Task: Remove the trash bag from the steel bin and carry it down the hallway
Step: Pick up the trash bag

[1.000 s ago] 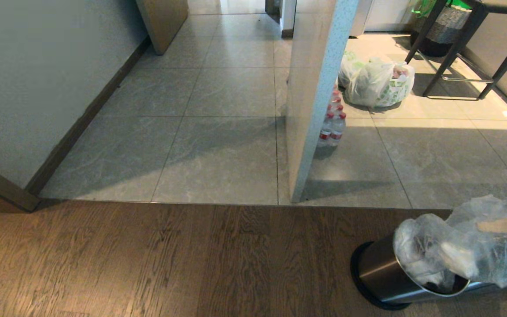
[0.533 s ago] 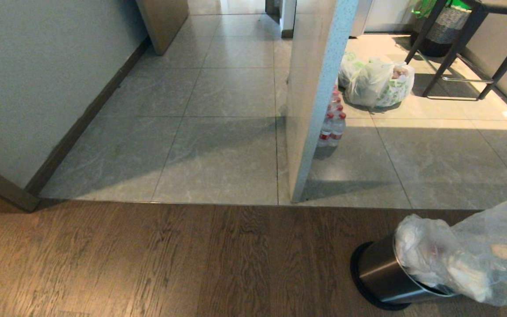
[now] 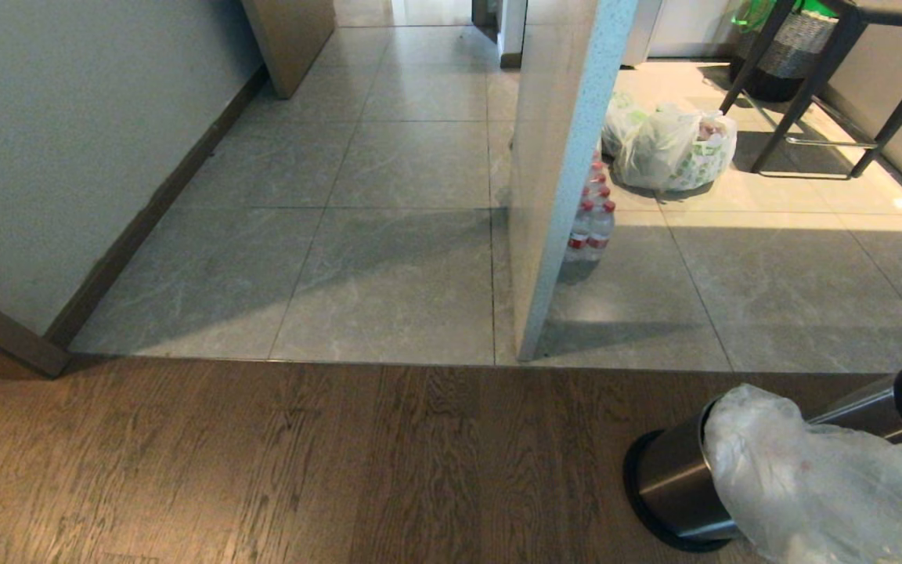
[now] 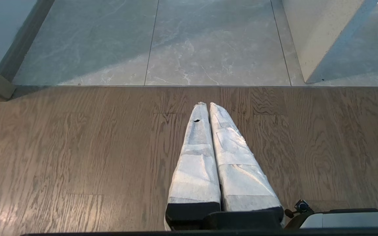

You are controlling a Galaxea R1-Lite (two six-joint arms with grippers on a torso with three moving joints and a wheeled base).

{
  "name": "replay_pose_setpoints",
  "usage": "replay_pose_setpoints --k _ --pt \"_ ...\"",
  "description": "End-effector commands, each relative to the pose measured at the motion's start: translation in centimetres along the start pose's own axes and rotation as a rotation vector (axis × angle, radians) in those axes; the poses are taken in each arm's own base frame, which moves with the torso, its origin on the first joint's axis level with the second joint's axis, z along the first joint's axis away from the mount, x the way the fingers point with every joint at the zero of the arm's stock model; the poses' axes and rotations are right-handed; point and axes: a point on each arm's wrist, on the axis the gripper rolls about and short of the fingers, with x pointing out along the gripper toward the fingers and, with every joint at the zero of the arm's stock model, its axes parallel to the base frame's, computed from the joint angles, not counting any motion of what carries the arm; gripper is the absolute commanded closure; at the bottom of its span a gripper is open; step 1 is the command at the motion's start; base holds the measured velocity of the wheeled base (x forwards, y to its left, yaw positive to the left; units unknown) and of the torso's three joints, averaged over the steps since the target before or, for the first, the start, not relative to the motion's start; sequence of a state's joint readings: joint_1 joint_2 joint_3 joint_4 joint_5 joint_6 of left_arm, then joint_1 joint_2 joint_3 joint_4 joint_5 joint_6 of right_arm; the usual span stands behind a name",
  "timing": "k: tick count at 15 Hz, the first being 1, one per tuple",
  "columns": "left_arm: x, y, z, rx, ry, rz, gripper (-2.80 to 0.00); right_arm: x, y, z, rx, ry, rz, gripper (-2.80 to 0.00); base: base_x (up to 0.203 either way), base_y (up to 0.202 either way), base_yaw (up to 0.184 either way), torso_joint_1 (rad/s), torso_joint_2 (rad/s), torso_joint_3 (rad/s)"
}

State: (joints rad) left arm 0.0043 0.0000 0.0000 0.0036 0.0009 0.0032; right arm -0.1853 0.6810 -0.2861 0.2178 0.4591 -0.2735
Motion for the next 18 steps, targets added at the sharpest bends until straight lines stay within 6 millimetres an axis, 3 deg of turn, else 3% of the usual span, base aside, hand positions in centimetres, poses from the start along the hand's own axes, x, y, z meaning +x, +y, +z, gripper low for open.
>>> replay_pose_setpoints --k 1,4,9,11,14,18 --pt "0.0 0.0 -0.1 0.000 0.003 0.001 0.00 -1.5 1.5 -2.8 -0.046 -0.138 -0.018 0.00 0.000 0.000 0.000 0.000 0.00 0.000" --pt "0.0 0.0 -0.1 0.000 0.003 0.001 0.00 -1.8 1.8 -5.4 -0.038 -0.198 -0.137 0.00 0.000 0.000 0.000 0.000 0.00 0.000" --pt "0.0 0.0 -0.1 0.000 0.003 0.001 0.00 -2.6 1.8 -7.2 0.031 -0.389 -0.350 0.00 0.000 0.000 0.000 0.000 0.00 0.000" --pt "0.0 0.0 -0.1 0.000 0.002 0.001 0.00 -2.5 1.9 -8.1 0.060 -0.434 -0.336 0.00 0.000 0.000 0.000 0.000 0.00 0.000" --pt "0.0 0.0 -0.1 0.000 0.003 0.001 0.00 -2.3 1.8 -8.0 0.083 -0.555 -0.334 0.00 0.000 0.000 0.000 0.000 0.00 0.000" --pt "0.0 0.0 -0.1 0.000 0.003 0.001 0.00 -2.2 1.8 -8.1 0.097 -0.553 -0.334 0.00 0.000 0.000 0.000 0.000 0.00 0.000"
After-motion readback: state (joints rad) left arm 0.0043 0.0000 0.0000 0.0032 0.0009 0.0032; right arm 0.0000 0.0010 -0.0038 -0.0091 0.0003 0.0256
